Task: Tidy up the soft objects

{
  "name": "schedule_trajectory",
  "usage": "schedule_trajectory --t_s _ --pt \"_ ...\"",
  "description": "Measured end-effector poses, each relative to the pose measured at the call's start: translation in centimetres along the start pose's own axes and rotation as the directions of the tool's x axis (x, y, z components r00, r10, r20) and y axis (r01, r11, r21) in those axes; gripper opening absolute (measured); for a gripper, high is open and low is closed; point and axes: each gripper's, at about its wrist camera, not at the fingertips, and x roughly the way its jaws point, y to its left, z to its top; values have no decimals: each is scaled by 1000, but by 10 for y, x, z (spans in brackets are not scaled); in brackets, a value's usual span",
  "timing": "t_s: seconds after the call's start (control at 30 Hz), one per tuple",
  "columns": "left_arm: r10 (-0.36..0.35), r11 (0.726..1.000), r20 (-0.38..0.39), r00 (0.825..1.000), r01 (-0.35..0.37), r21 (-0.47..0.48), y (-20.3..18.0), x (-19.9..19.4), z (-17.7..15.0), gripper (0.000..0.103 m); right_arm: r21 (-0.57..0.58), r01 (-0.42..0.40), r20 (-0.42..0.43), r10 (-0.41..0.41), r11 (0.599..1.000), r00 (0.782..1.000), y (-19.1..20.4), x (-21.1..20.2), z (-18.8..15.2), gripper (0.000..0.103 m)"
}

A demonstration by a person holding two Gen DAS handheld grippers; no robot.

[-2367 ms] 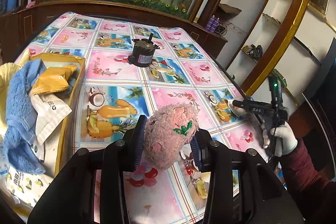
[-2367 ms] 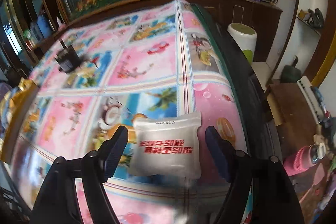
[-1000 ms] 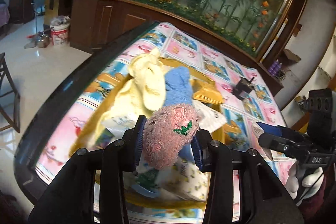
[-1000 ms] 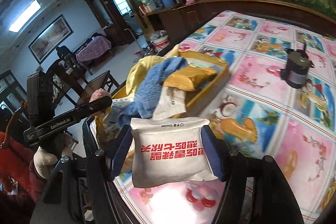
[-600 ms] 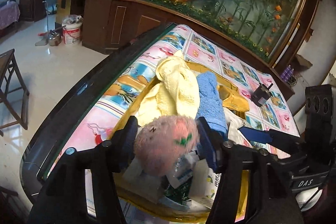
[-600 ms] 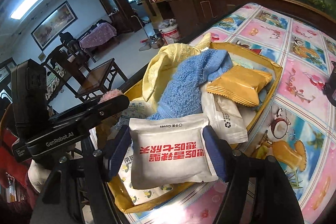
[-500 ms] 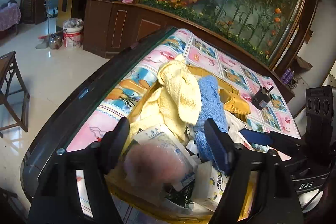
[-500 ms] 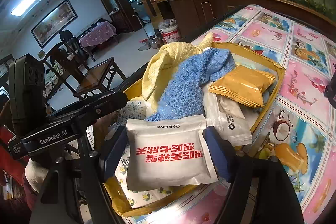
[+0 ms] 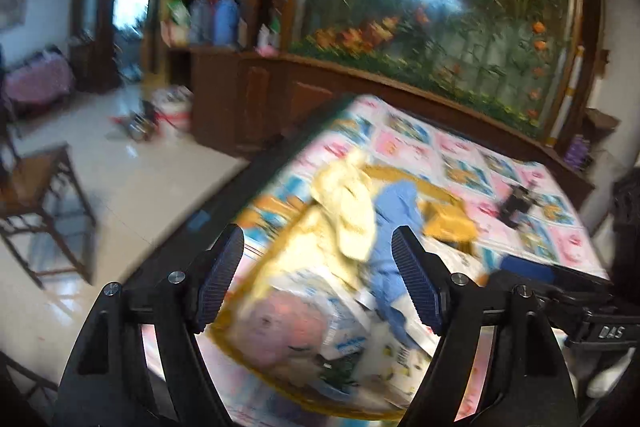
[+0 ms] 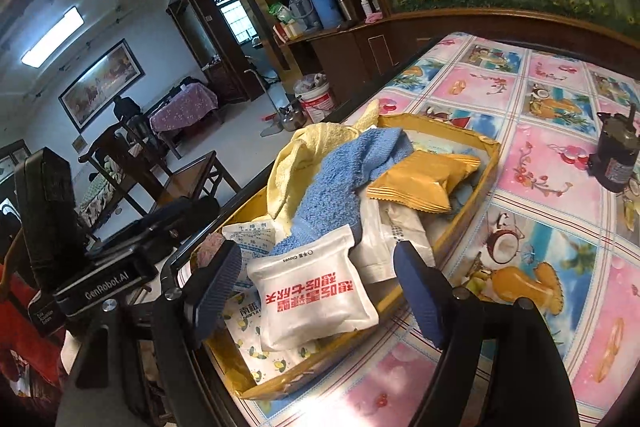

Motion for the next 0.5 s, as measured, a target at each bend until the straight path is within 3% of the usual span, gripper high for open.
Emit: schedule_trajectory --t_s 0.07,0.1,0.17,0.2,0.37,0.5 --pt "139 990 93 986 -141 14 -7 -22 2 79 16 0 14 -1 1000 1000 -5 -8 -4 78" --pt "170 985 132 977 -173 14 -10 -32 2 81 25 2 19 -3 1000 1000 -9 -12 -5 78" --pt "181 982 196 964 -187 11 -16 -52 0 100 43 3 31 -5 999 1000 -15 -19 -9 78" --pt "181 983 212 960 -185 2 -18 -57 -3 103 52 1 36 -3 999 999 -17 -22 -11 78" --pt "152 988 142 978 -151 -22 -25 -53 -3 103 67 9 43 -12 998 999 -22 -30 -25 79" --pt "226 974 122 966 -226 -15 -44 -53 -6 103 19 54 39 -55 998 998 -15 -36 -38 79"
